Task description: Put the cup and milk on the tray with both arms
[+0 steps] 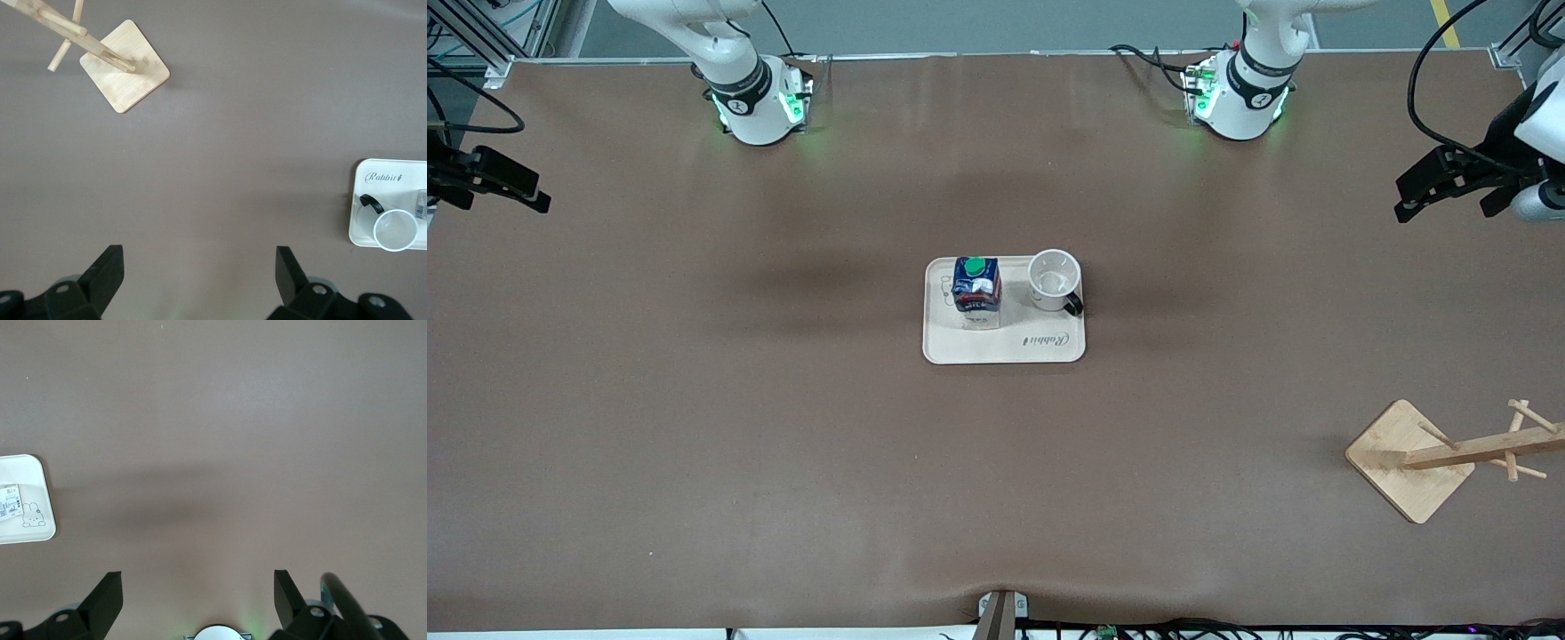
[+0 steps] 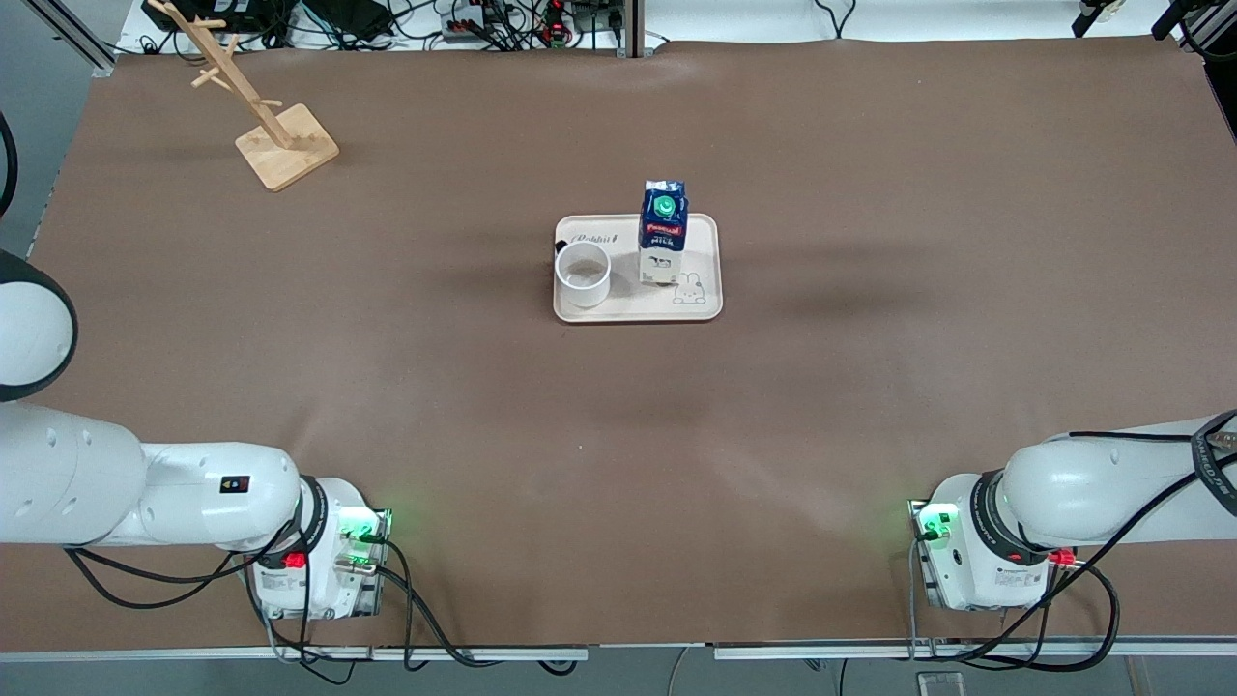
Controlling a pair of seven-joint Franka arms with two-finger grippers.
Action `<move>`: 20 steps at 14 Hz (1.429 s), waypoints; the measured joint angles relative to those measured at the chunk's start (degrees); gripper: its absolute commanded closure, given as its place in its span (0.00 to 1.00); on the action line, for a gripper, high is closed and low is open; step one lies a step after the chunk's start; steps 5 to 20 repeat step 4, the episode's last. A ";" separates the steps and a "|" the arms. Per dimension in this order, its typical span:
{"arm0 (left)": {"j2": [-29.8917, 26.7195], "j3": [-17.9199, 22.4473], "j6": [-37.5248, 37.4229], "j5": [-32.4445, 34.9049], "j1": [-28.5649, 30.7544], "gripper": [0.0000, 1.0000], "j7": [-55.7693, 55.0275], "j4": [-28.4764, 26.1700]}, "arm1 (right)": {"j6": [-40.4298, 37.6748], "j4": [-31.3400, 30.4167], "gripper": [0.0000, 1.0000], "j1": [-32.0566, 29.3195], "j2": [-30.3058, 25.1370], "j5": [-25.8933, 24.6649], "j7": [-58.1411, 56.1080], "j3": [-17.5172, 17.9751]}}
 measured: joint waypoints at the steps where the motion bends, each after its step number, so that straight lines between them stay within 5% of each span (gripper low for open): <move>1: 0.00 0.00 -0.01 0.00 0.00 0.00 0.00 0.00 | -0.02 0.00 0.00 -0.04 0.00 0.00 0.05 -0.05; 20: 0.00 0.08 -0.01 0.00 0.02 0.00 0.00 0.11 | -0.07 0.00 0.00 -0.14 0.00 0.00 0.10 -0.24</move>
